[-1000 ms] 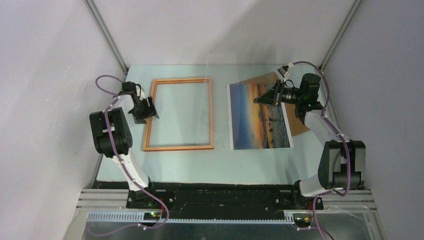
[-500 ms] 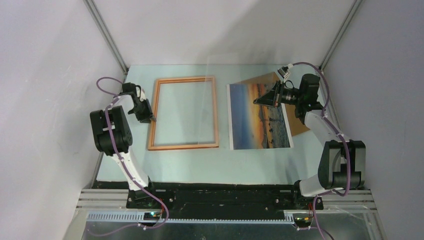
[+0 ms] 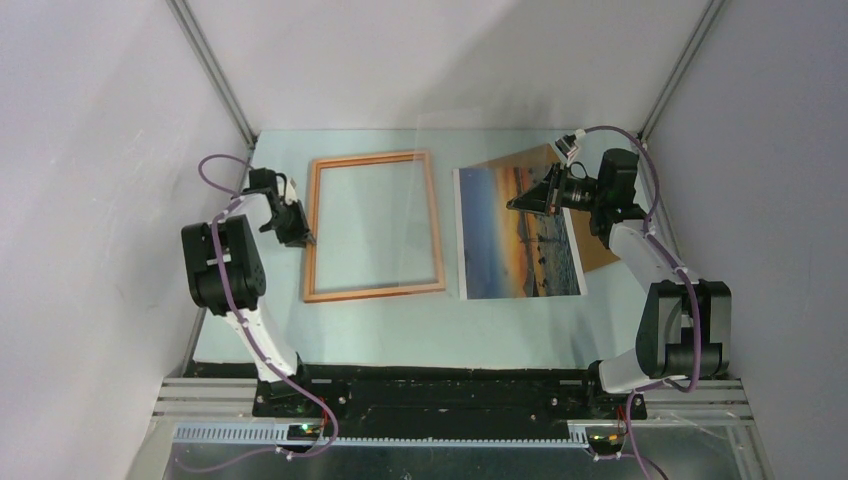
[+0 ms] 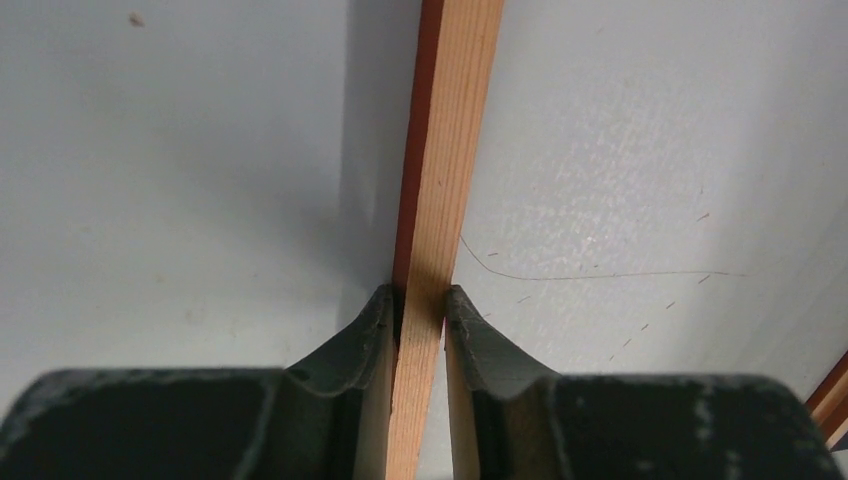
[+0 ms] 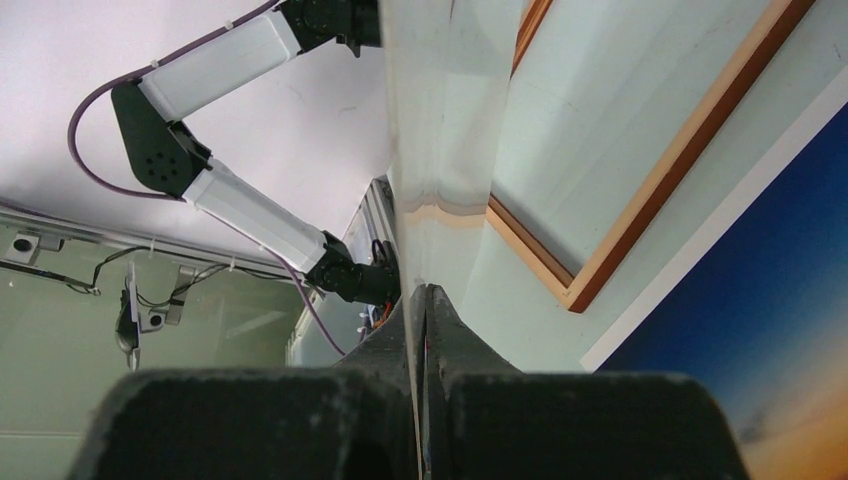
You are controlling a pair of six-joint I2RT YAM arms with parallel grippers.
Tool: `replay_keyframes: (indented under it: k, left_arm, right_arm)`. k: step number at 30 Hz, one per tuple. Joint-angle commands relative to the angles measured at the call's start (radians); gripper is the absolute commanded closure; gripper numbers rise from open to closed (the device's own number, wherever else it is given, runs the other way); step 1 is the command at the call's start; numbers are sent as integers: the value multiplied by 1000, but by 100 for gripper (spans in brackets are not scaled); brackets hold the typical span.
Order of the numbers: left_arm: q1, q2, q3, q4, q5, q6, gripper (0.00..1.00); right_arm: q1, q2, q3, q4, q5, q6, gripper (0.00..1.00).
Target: Put the photo into the frame
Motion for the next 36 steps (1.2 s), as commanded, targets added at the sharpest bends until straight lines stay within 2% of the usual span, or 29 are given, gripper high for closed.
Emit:
replay_keyframes:
  k: [1,10,20,28,36]
  left_arm:
    - [-29,-28,-59,-35,18,33,100]
    - [-105,-72,-116,-37,17,105,100]
    - [-172,-106,-120,-58,47,118,100]
    - [-201,-119,-131,-62,112,37,100]
    - [-304,-112,-133,-52,131,9,100]
  right_arm:
    - [0,-17,44,14,-3,-25,100]
    - [-4,-11,44,0,5,-43,100]
    - [-5,14,44,12,10,-37,100]
    - [2,51,45,22,22,-27,100]
    - [10,76,44,15,25,-34,100]
